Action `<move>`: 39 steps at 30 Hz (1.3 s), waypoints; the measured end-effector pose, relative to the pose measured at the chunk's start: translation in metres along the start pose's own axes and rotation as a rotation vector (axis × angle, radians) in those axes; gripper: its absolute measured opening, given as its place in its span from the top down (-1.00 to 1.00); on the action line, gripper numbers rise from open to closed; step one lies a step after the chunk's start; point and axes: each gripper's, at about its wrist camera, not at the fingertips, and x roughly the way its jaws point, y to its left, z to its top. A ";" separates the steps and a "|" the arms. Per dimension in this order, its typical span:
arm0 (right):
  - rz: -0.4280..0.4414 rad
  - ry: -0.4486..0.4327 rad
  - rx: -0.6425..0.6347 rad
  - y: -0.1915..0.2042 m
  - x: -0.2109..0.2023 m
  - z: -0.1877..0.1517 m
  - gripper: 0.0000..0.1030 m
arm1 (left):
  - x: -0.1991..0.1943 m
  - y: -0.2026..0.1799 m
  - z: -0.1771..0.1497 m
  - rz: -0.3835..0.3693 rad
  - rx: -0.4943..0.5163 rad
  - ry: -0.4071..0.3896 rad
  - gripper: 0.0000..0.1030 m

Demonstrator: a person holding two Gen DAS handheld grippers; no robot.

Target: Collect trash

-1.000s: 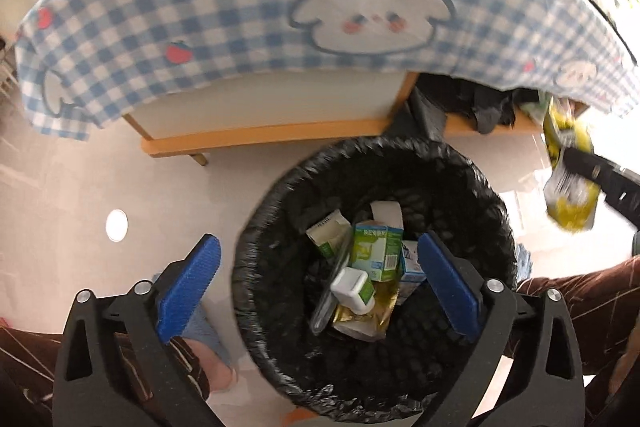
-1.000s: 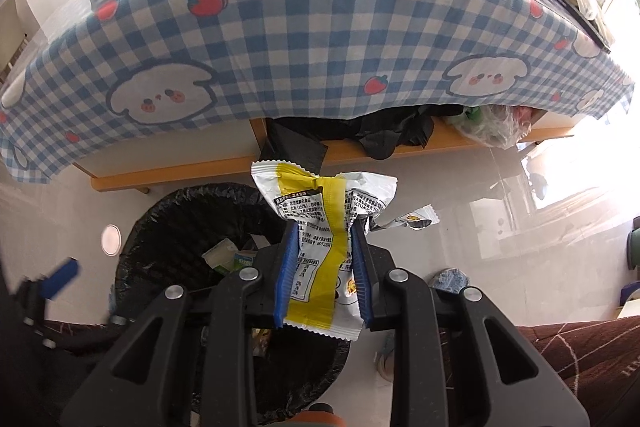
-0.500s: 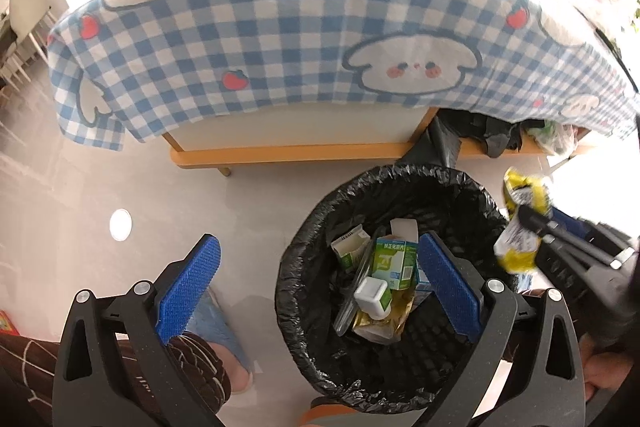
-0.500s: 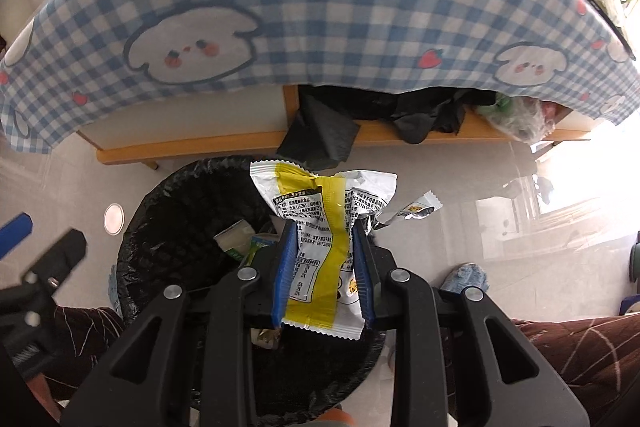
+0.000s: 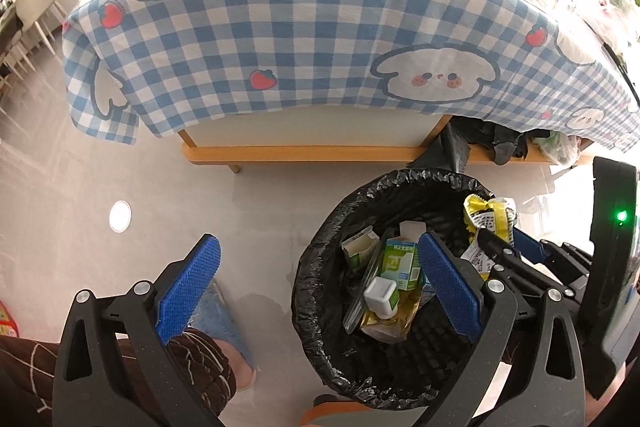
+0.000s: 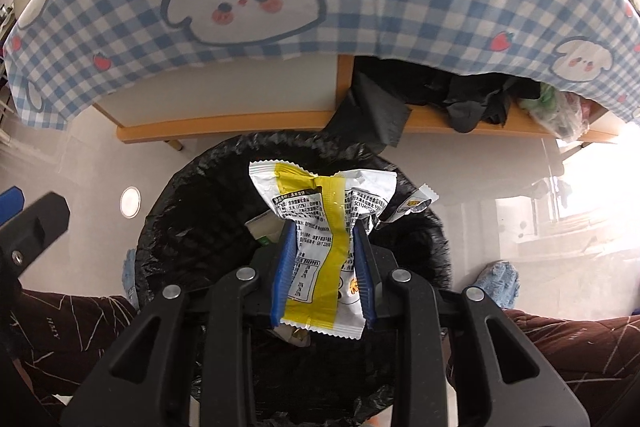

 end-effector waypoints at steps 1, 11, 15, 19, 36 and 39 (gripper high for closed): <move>0.003 0.001 0.000 0.001 0.001 -0.001 0.48 | 0.000 0.001 0.000 0.001 -0.003 0.002 -0.88; 0.022 0.011 -0.015 0.004 -0.002 -0.001 0.22 | 0.005 0.001 -0.001 0.018 0.000 0.018 -0.88; 0.019 -0.001 -0.015 0.002 -0.008 -0.001 0.01 | 0.005 0.002 -0.001 0.018 -0.008 0.019 -0.88; 0.018 -0.010 -0.008 -0.002 -0.016 0.002 -0.14 | 0.004 0.003 0.000 0.019 -0.012 0.018 -0.88; -0.093 -0.125 0.041 -0.065 -0.116 0.033 -0.85 | -0.041 -0.013 0.015 -0.033 -0.004 -0.068 -0.88; -0.094 -0.184 0.031 -0.068 -0.139 0.034 -0.85 | -0.063 -0.019 0.019 -0.042 0.003 -0.110 -0.88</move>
